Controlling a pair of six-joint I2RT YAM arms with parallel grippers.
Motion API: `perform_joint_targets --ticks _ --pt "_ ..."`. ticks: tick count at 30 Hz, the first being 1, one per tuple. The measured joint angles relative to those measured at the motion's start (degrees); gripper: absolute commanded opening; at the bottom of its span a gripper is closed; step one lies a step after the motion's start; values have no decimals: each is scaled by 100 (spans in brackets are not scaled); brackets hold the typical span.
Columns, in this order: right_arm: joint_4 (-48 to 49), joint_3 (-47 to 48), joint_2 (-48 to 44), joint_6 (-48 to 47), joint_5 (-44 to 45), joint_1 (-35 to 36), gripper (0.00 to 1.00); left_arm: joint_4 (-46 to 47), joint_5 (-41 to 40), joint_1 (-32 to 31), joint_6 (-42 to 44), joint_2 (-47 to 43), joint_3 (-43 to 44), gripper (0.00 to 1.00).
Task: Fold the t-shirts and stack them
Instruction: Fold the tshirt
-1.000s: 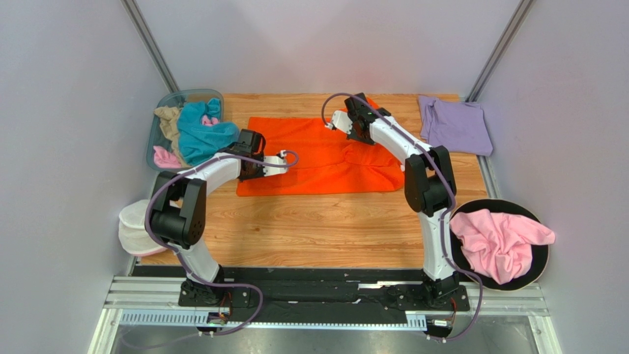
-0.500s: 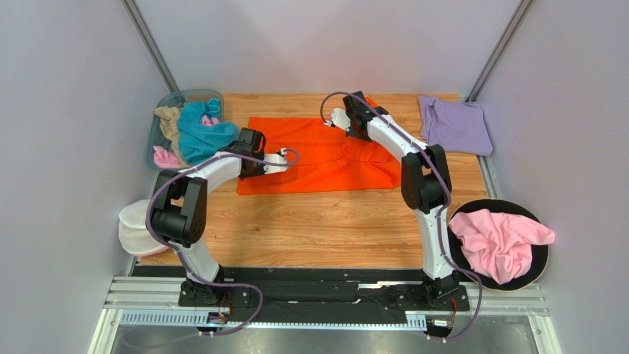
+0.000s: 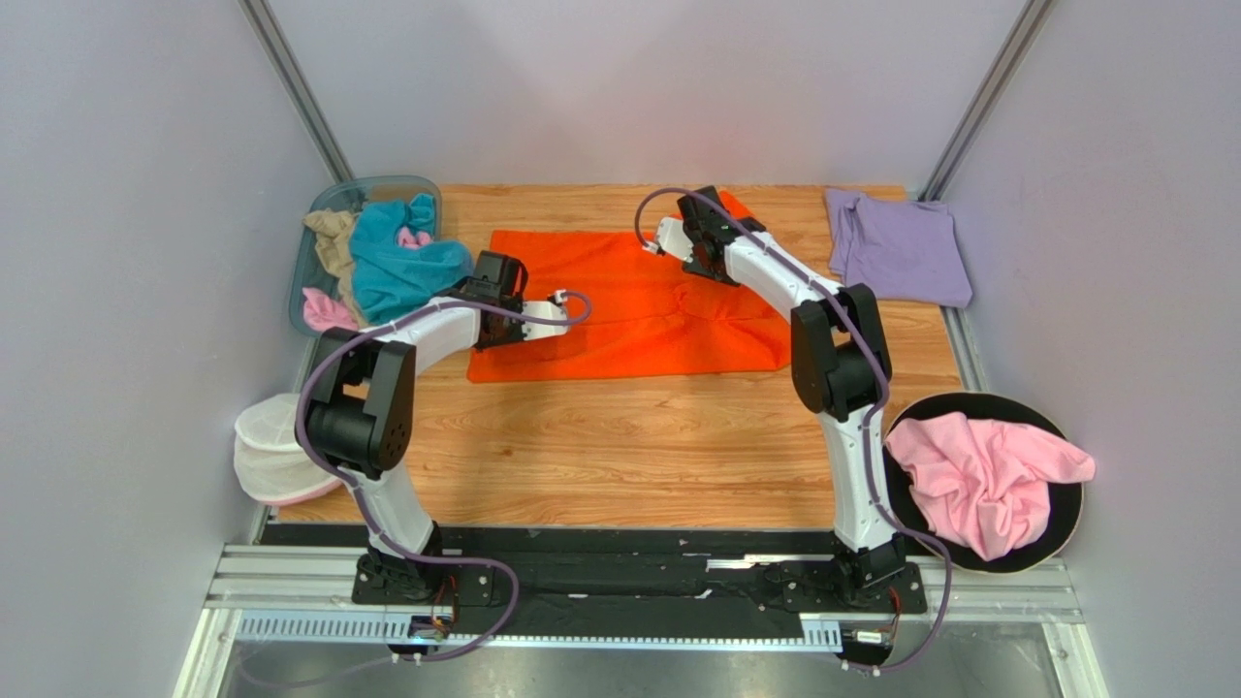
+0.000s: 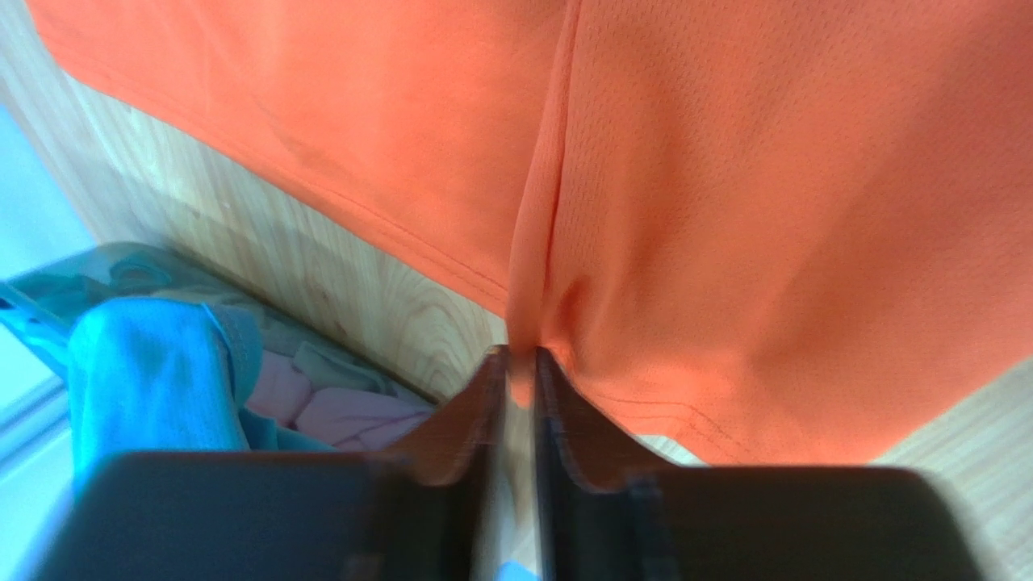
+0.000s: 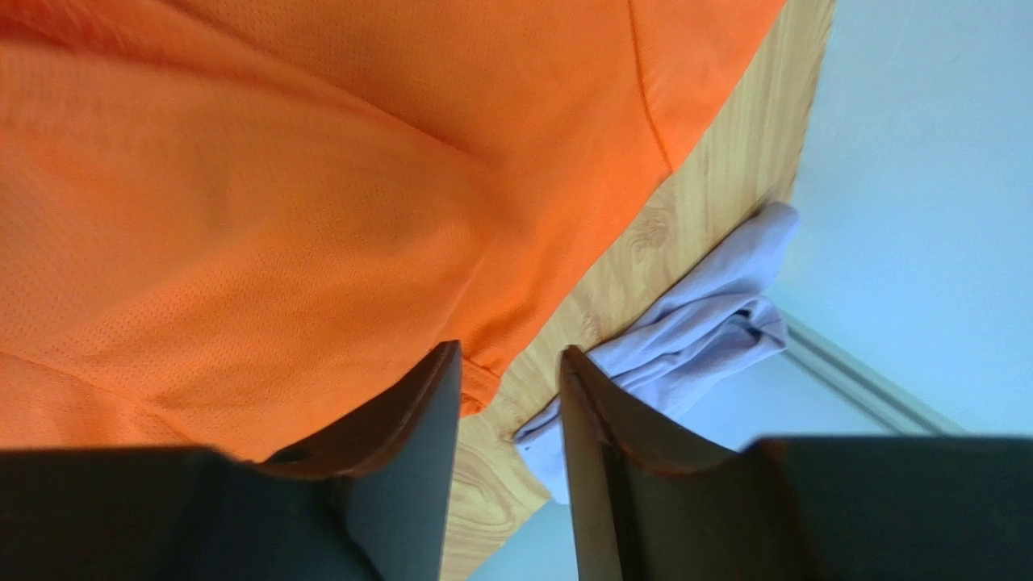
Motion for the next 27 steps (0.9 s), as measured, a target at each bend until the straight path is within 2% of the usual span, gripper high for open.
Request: perform_joint_targets --ticks 2,4,8,15,19,23,27 --pt "44 -96 0 2 39 -11 50 66 -35 0 -9 11 0 31" --pt "90 -225 0 9 70 -24 53 170 -76 0 -22 11 0 39" --pt "181 -407 -4 31 111 -52 54 522 -223 0 -61 11 -20 54" --pt "361 -584 -197 308 144 -140 57 1285 -629 4 -223 -17 -70 61" --pt "599 -579 -374 614 144 -251 66 1362 -719 2 -369 -72 61 65" --pt "614 -286 -382 1029 83 -444 67 1259 -752 4 -540 -33 527 72" --pt "638 212 -352 1539 -90 -673 68 1005 -682 4 -820 293 1440 77"
